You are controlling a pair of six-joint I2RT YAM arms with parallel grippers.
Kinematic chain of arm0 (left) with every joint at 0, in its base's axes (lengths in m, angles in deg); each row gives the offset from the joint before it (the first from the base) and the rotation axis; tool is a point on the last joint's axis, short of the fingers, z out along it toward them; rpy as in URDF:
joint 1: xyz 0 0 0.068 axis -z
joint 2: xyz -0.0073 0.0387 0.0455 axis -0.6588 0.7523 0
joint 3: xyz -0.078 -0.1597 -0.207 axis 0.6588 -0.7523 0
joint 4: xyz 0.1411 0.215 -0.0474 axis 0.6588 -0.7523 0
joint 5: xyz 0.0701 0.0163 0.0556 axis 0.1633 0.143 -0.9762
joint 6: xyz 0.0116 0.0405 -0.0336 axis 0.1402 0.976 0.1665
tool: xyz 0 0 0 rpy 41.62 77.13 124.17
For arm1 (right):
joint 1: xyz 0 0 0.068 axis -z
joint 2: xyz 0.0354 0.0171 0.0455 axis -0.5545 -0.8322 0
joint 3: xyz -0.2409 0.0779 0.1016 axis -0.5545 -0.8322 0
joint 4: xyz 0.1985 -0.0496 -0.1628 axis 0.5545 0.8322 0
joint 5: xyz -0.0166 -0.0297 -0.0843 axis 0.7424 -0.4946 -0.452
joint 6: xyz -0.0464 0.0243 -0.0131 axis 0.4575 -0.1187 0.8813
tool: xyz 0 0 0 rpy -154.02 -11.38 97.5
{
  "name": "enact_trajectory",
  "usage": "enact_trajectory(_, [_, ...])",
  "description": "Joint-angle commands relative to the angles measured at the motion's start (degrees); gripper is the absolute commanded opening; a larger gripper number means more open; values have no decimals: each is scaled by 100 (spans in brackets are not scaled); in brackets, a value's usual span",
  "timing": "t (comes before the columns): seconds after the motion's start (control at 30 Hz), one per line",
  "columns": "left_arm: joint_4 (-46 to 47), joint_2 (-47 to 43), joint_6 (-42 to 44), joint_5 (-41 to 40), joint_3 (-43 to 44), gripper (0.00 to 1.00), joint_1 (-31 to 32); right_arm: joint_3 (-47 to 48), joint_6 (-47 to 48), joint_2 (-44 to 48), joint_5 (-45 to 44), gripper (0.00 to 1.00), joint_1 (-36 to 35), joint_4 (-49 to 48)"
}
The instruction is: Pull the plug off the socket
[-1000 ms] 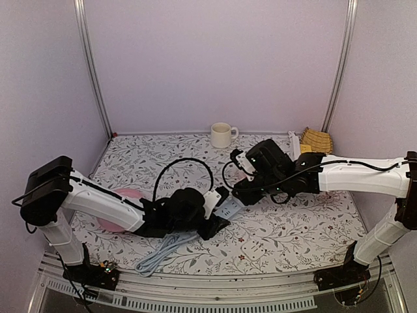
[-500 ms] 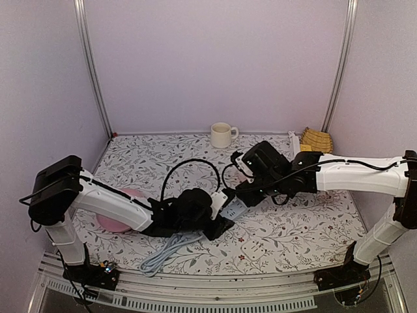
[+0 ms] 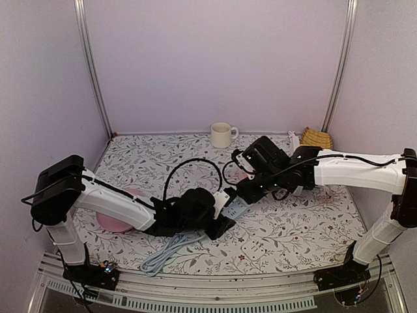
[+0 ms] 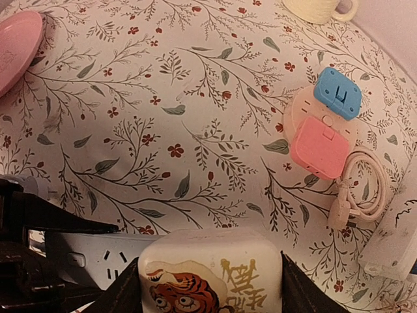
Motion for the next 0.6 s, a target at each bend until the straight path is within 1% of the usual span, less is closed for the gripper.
enact_trajectory(0.0, [-706,303,-138,-163,45,0,-37,577,-207,41,-83,32,-576,-506])
enact_trajectory(0.17, [-699,331,-137,-118,39,0,-52,366,-114,312,-233,32,-576,-646])
enact_trajectory(0.33, [-678,313,-77,-136,-57,0,-43,163,-143,704,374,31,-96,-769])
enact_trajectory(0.4, [-683,332,-71,-128,-72,0,-39,180,-160,760,447,31,-14,-763])
enact_trajectory(0.5, [-701,390,-71,-98,-44,0,-44,345,-189,698,561,31,-74,-685])
enact_trajectory(0.57, [-738,460,-80,-79,3,0,-38,541,-214,567,321,31,-265,-550])
